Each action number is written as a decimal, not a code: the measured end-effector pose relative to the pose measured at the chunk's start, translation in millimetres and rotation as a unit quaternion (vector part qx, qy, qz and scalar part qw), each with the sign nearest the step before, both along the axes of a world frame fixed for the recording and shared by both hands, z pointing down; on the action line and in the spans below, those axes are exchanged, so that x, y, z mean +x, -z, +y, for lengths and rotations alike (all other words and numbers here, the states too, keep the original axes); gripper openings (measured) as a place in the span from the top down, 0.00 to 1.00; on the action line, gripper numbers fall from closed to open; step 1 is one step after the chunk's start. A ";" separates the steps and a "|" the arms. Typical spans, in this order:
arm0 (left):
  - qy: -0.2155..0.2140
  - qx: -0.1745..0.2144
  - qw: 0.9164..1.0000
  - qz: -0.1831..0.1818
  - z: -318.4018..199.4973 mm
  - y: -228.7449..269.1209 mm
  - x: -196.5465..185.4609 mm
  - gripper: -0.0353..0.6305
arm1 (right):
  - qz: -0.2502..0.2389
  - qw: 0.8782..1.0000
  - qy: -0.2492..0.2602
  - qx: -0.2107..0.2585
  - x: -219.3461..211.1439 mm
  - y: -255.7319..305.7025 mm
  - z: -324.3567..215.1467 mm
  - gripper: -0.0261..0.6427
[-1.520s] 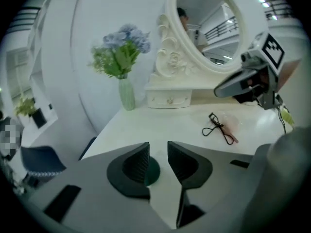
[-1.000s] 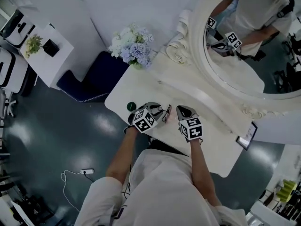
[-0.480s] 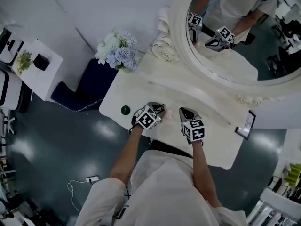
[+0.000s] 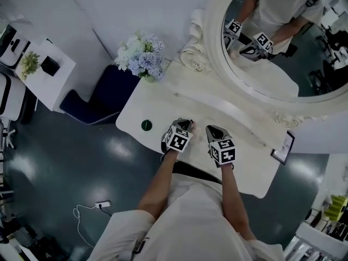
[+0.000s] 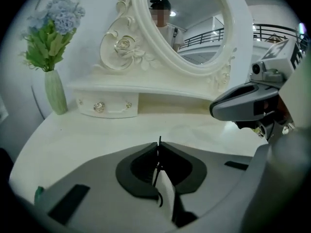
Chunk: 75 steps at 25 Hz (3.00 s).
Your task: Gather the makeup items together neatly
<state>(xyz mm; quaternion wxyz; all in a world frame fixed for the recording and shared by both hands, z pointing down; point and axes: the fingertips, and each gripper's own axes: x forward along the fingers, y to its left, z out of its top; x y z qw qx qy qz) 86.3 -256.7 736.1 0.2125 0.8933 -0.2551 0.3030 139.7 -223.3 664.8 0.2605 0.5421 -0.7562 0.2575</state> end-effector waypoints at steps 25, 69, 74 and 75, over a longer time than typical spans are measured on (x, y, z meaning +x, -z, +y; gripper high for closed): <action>0.297 0.001 0.955 -0.004 -48.2 -4.8 -141.4 0.90 | 0.000 0.997 0.073 -0.007 -47.2 -9.3 -3.8 0.90; 0.064 0.009 0.996 -0.058 45.9 -26.6 -32.1 0.87 | -0.007 1.000 0.016 0.002 -14.0 -10.5 2.5 0.90; 0.088 0.020 0.995 -0.036 36.7 -14.0 -37.7 0.88 | -0.007 1.000 0.019 0.003 -17.0 -9.7 -0.3 0.90; 0.094 0.022 0.995 -0.034 34.7 -12.0 -39.1 0.88 | -0.007 1.000 0.019 0.003 -17.0 -9.8 -0.9 0.90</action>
